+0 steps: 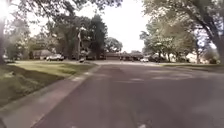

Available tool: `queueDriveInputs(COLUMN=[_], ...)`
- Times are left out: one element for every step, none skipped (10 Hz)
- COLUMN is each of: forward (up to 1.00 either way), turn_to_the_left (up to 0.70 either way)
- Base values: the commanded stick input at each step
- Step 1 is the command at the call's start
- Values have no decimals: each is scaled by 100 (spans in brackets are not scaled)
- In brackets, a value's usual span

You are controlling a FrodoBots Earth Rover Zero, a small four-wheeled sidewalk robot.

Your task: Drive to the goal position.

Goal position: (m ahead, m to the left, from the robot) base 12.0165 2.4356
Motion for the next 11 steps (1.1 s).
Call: queueDriveInputs(forward=[100, 100, 100, 100, 100, 100, 100, 100, 100, 100, 100], turn_to_the_left=[0, 0, 0, 0, 0, 0, 0, 0, 0, 0, 0])
